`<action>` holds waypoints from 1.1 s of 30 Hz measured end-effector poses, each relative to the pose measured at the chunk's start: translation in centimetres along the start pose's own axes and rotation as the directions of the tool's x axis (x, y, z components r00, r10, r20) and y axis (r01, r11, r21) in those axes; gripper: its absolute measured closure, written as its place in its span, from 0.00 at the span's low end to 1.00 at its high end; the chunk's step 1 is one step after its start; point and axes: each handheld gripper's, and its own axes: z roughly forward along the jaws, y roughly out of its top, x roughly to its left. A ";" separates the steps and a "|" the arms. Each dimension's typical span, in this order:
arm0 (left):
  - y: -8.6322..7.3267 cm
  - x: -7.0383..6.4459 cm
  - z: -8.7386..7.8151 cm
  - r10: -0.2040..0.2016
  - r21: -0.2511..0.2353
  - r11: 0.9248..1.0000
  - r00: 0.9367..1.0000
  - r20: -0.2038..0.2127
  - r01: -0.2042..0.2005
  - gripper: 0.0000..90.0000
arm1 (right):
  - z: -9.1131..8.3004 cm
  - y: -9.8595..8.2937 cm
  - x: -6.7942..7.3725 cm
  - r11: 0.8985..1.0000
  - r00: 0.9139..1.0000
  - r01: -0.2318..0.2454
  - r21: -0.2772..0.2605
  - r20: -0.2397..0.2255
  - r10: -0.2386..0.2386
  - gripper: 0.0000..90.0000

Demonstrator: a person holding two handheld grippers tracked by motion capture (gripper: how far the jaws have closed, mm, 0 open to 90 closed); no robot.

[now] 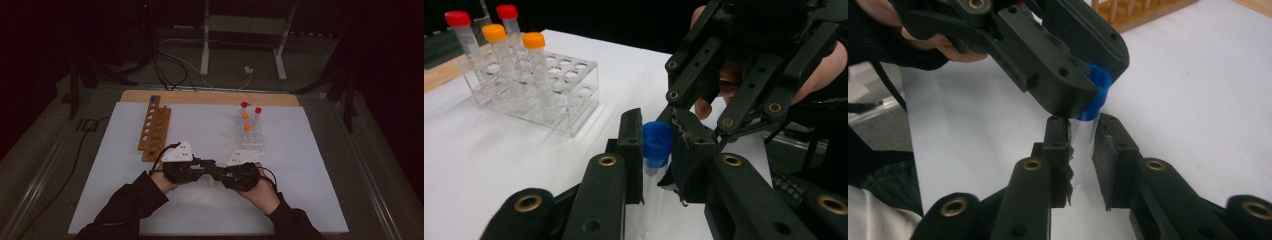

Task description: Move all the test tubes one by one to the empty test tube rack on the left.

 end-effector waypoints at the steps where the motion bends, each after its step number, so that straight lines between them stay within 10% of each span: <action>1: 0.1 0.1 -0.1 -0.003 0.000 1.000 1.000 -0.001 0.003 0.86 | -0.1 0.0 0.0 1.000 1.000 -0.002 -0.011 0.004 0.002 0.77; 18: 1.7 3.4 -3.9 -0.011 -0.027 1.000 0.992 -0.128 0.008 0.86 | -1.9 -0.6 -0.3 0.993 0.997 -0.050 -0.110 0.054 0.056 0.18; 33: 3.1 8.2 -7.7 -0.045 -0.039 0.999 0.956 -0.289 0.035 0.86 | -2.5 -0.6 -0.9 0.985 0.995 -0.079 -0.151 0.055 0.088 0.00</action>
